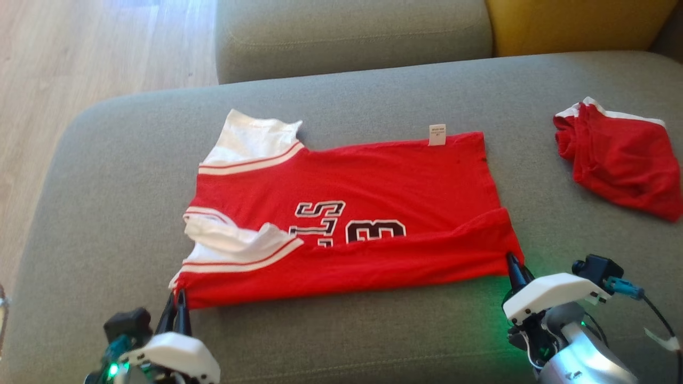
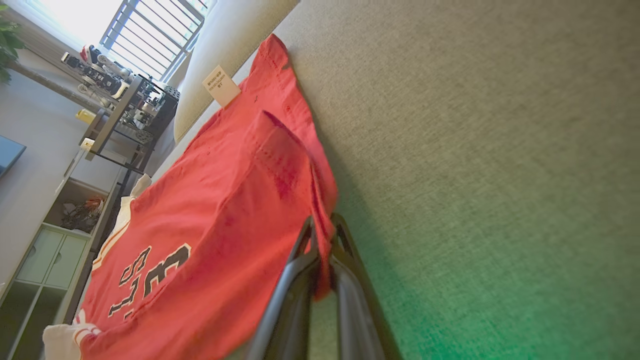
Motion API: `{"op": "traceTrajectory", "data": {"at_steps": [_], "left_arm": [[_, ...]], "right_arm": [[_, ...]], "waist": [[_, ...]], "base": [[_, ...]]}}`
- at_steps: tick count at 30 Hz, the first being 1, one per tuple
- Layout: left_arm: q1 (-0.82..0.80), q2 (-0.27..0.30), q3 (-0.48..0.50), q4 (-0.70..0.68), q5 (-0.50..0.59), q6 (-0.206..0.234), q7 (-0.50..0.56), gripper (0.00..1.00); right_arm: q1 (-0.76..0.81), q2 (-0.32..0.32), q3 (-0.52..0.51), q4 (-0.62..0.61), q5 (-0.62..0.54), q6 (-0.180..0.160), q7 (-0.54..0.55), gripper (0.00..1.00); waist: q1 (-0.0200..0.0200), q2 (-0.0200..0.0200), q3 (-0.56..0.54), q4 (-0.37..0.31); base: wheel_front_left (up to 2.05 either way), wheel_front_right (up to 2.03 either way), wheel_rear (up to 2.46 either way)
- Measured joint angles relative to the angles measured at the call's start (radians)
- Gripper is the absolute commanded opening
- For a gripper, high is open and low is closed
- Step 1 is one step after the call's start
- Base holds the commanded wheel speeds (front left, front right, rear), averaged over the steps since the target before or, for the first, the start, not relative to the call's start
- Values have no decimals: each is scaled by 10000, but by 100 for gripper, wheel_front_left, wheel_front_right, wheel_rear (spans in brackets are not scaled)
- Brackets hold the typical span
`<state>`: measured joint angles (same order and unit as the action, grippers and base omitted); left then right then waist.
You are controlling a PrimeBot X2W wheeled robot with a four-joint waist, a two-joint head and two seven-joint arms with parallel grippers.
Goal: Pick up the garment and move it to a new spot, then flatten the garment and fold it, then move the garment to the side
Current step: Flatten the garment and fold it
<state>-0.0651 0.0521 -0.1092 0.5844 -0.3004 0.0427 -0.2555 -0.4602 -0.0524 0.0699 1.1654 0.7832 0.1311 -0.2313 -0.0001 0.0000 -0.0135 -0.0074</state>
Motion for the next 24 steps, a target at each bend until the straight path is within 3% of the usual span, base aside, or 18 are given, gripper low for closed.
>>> {"op": "traceTrajectory", "data": {"at_steps": [24], "left_arm": [[1268, 224, -71, 117, 190, -75, 0, 0]], "right_arm": [[879, 8, -660, 209, -884, 2, 832, 0]], "waist": [[0, 0, -509, -146]], "base": [[0, 0, 0]]}}
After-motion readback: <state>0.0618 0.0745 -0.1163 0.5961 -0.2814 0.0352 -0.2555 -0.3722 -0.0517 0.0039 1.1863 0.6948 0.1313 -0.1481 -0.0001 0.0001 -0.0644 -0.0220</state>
